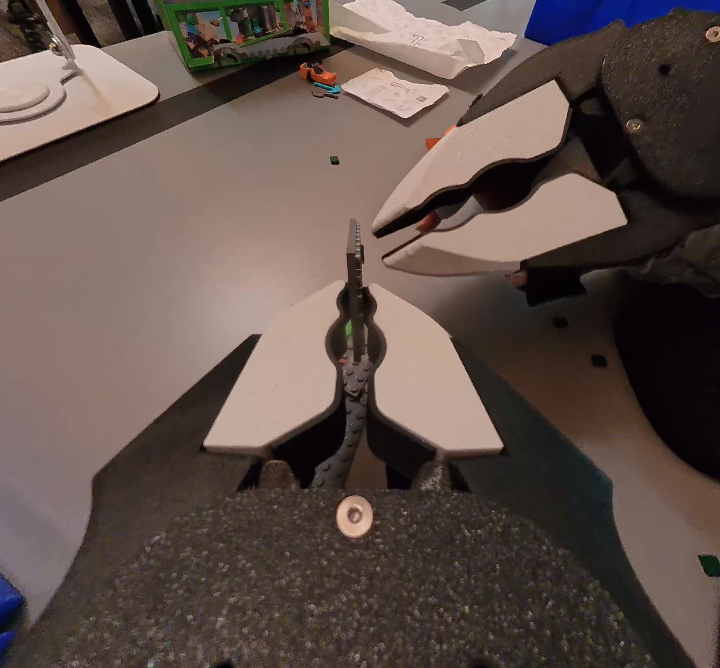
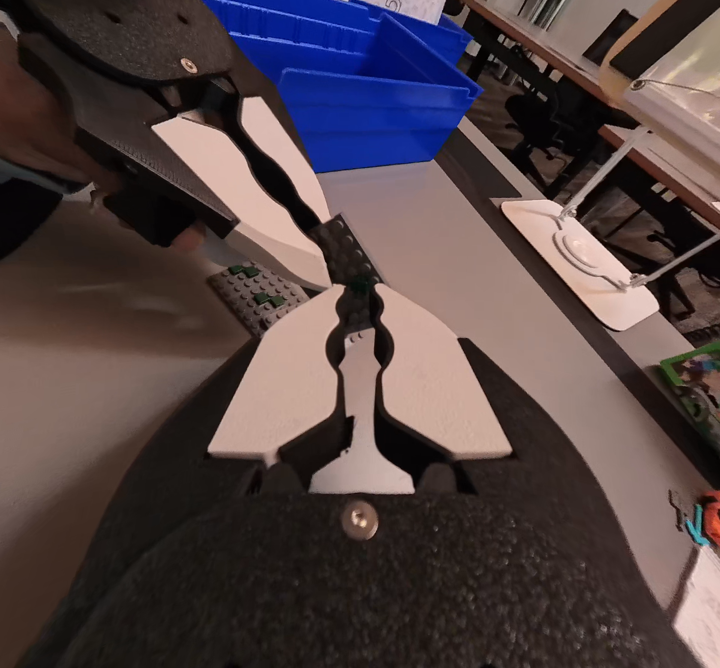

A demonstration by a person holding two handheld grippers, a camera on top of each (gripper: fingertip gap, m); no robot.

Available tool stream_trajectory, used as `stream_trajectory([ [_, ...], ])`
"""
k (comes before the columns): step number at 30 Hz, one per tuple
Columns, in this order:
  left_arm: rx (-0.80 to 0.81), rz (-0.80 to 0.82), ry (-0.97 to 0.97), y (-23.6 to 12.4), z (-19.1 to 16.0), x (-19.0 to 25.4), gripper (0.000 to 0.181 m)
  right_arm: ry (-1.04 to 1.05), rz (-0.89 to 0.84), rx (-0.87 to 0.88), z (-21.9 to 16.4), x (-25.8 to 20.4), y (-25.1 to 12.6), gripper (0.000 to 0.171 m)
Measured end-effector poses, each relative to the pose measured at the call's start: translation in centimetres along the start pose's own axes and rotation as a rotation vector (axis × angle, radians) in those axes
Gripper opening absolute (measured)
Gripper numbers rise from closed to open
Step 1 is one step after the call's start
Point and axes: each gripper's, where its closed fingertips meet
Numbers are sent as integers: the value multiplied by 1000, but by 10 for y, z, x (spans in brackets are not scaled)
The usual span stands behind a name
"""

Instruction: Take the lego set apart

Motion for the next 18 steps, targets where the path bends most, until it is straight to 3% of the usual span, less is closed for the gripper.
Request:
stream_trajectory([
  [8, 19, -49, -116, 1, 5, 10, 7, -30, -20, -10, -2, 2, 1, 6],
  [18, 12, -128, -25, -4, 4, 19, 9, -19, 35, 18, 1, -5, -4, 6],
])
Point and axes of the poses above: each gripper's, where its closed fingertips meet, y out along the fingers, z out of its top, x = y × z across the jaws, and after that the axes turned 13 degrees about x, right-handed
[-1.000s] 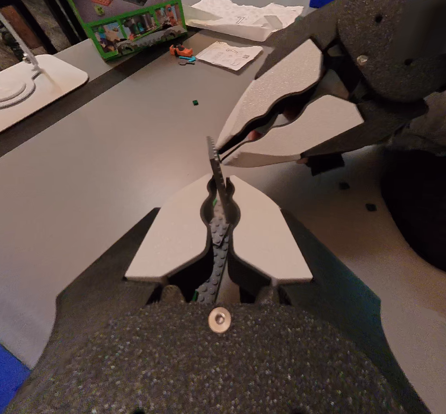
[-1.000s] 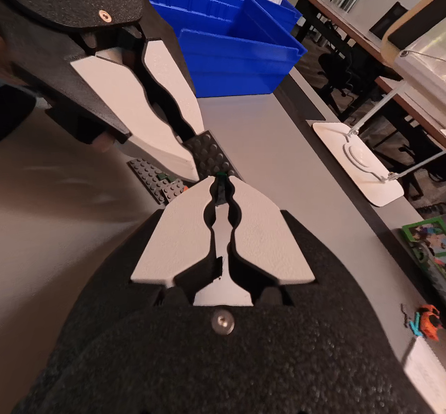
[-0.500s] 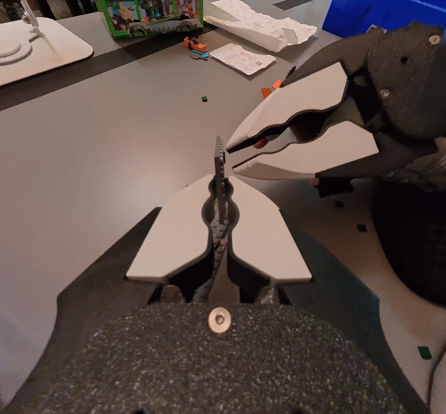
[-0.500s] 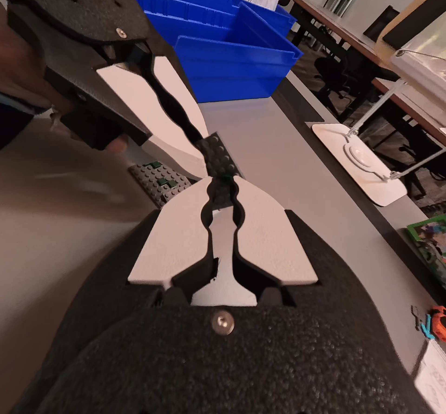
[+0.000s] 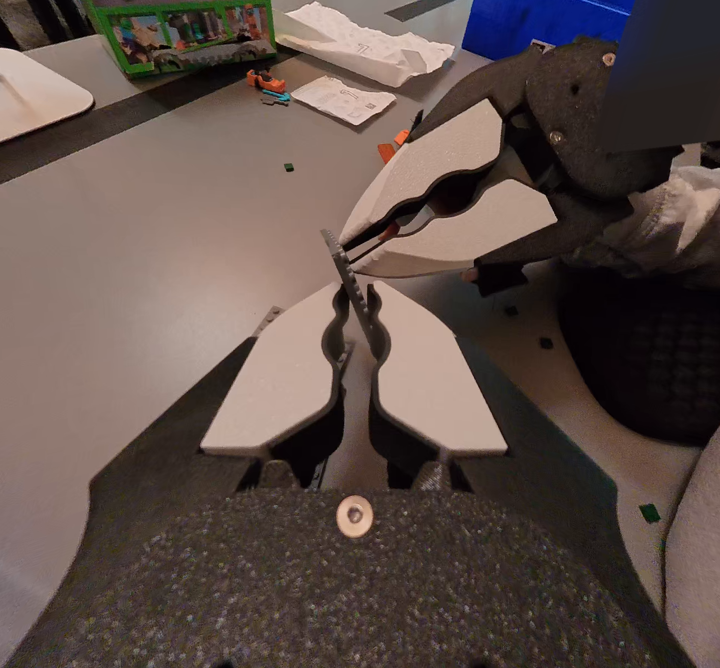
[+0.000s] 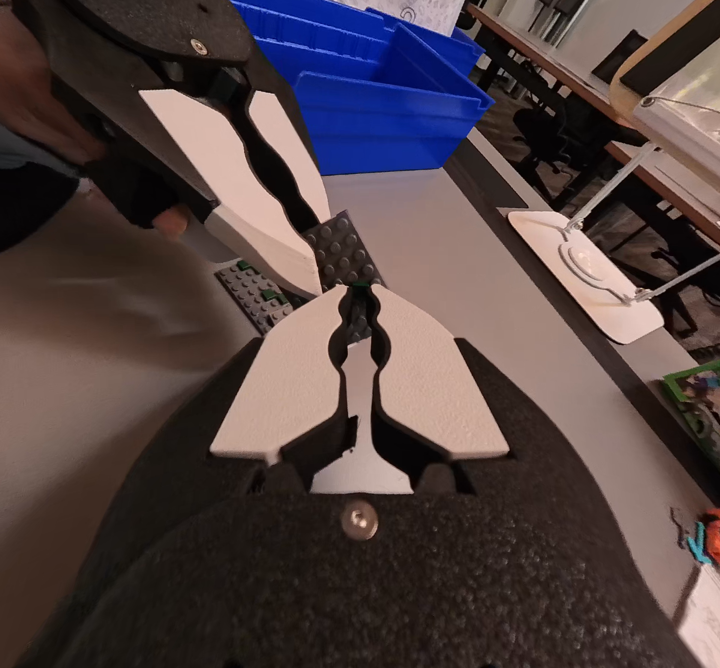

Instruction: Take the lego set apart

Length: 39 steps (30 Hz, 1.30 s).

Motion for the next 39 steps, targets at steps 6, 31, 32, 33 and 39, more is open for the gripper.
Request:
stream_trajectory([
  [6, 12, -8, -13, 1, 1, 1, 8, 6, -10, 8, 2, 2, -4, 5],
  [31, -29, -175, -105, 3, -9, 19, 5, 173, 155, -114, -35, 2, -64, 26],
  [32, -25, -201, -115, 3, -9, 23, 5, 184, 162, -110, -35, -1, -64, 27],
  [33, -23, -227, -134, 3, -9, 28, 5, 190, 169, -104, -34, -3, -63, 28],
  [39, 31, -345, -361, 0, 0, 40, 5, 361, 294, -46, -16, -17, -52, 12],
])
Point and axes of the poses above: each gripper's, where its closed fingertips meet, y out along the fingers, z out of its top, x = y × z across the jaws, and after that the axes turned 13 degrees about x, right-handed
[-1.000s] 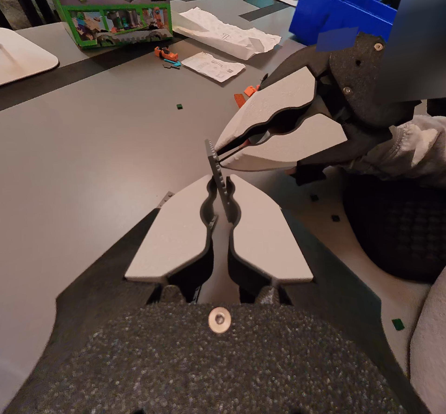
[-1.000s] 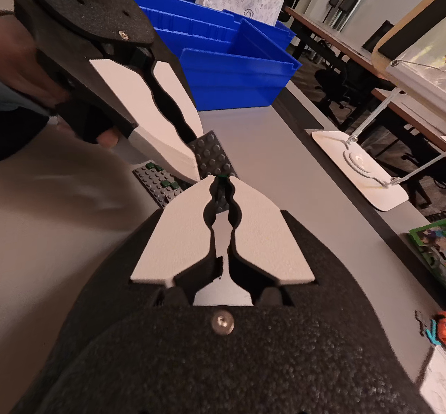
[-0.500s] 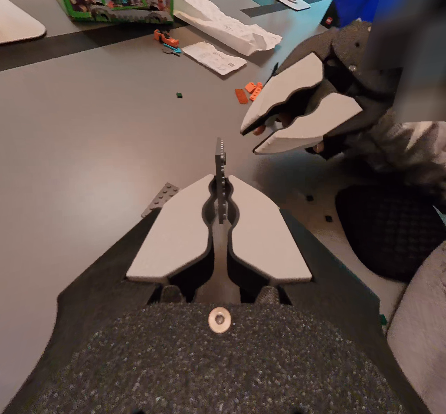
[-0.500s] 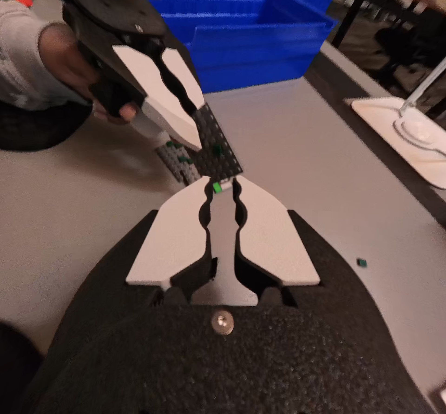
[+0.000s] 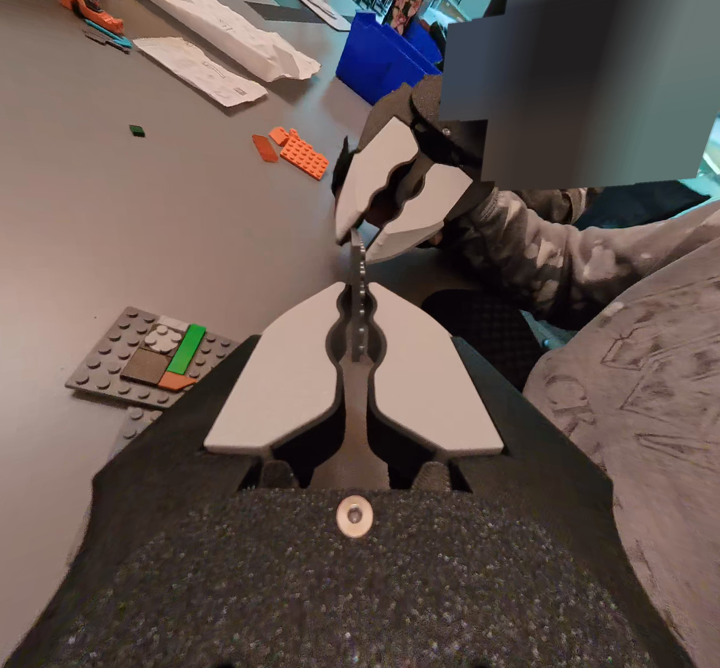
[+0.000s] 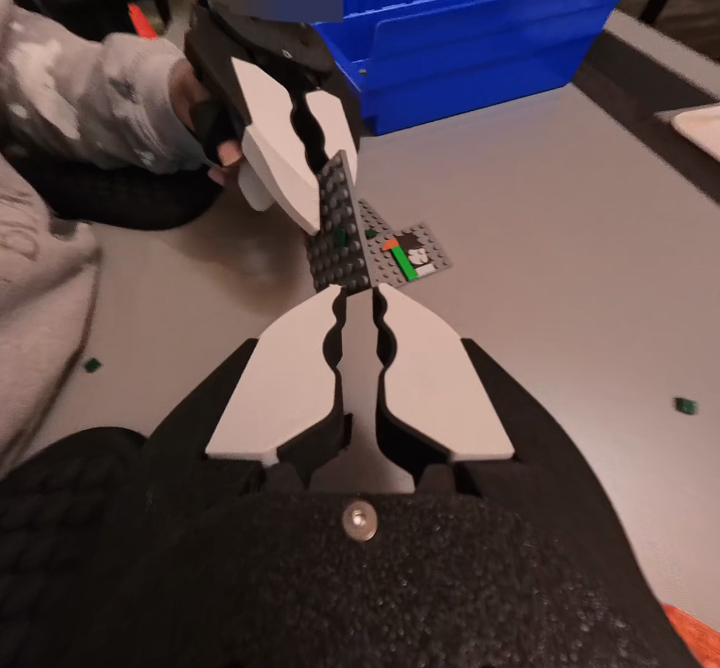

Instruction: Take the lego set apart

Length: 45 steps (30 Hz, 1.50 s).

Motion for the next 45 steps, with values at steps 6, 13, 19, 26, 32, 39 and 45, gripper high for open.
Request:
stream_trajectory([
  [6, 56, -32, -92, -6, 10, -1, 5, 272, 137, 95, 20, -11, -5, 0],
  [13, 128, -66, -231, -13, 22, -5, 5, 124, -17, 128, 24, 4, 4, 48],
  [19, 248, -81, -511, -21, 36, -20, 5, -318, -165, 31, 27, 4, 30, 73],
  [26, 208, -102, -614, -22, 29, -22, 5, -401, -166, 45, 29, 16, 44, 75],
  [32, 178, -88, -516, -21, 27, -19, 14, -374, -92, 16, 25, 11, 37, 56],
  [39, 63, 86, 184, -24, 27, -18, 55, -129, 2, 84, 33, 16, 8, 56],
  [45, -80, 149, 510, -8, 2, -16, 77, -117, 83, 6, 13, 0, 16, 56],
])
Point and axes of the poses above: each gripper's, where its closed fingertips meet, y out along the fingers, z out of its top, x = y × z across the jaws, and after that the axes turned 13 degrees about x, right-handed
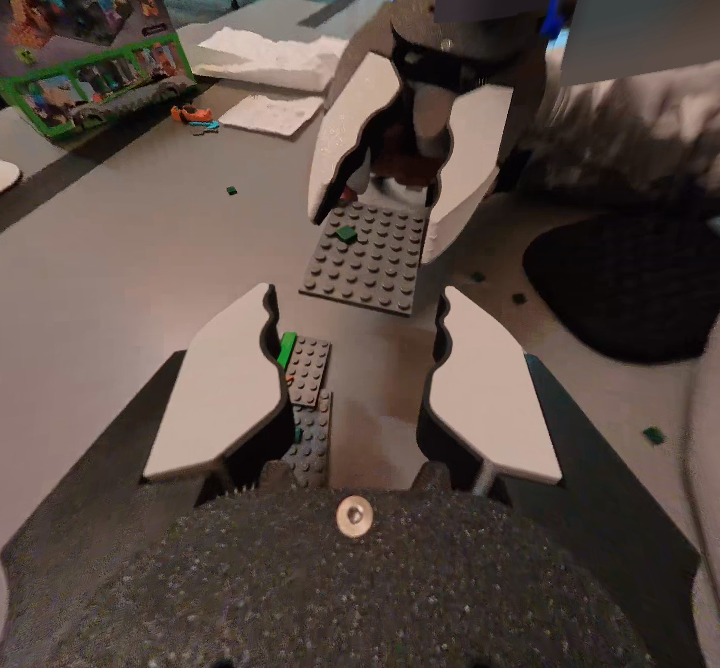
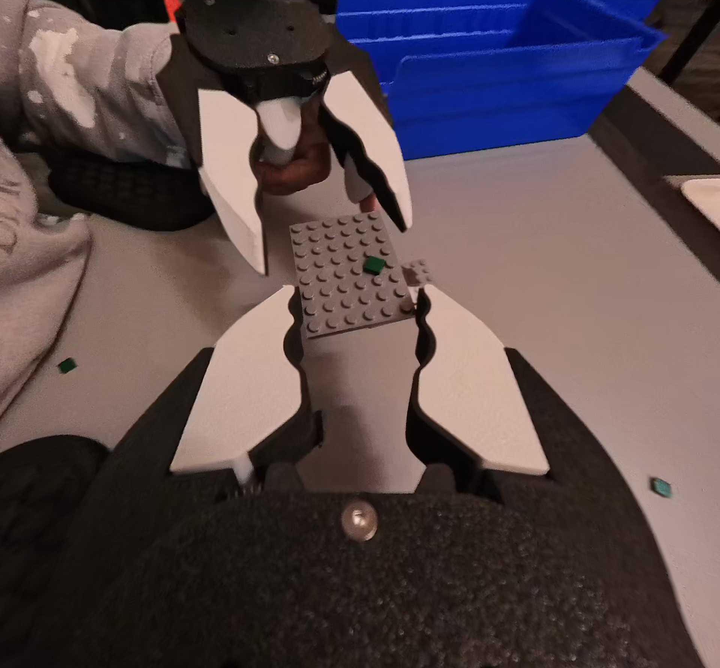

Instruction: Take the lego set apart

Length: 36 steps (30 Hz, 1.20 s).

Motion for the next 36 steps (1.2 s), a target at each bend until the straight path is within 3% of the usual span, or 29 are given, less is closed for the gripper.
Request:
stream_trajectory([
  [3, -23, 2, 128, 2, -4, 6, 56, -3, 40, -38, -7, -8, 1, 56],
  [8, -32, 3, 142, 1, -1, 8, 56, 5, 49, -22, -5, -10, 0, 56],
  [13, -29, 82, 191, -14, 9, -10, 56, -27, -46, -1, 2, 8, -16, 56],
  [16, 0, 233, 232, -48, 30, -42, 56, -4, -105, 49, 5, 19, -32, 55],
  [21, 26, 567, 204, -142, 54, -110, 56, 50, -147, 121, 3, 24, -48, 47],
  [25, -57, 752, 177, -199, 31, -152, 56, 5, -151, 116, 10, 19, -46, 47],
  [28, -125, 810, 128, -221, 6, -170, 56, -11, -149, 94, 8, 15, -42, 46],
  [36, -230, 831, -16, -225, -45, -188, 56, -29, -134, 44, -5, 9, -29, 41],
])
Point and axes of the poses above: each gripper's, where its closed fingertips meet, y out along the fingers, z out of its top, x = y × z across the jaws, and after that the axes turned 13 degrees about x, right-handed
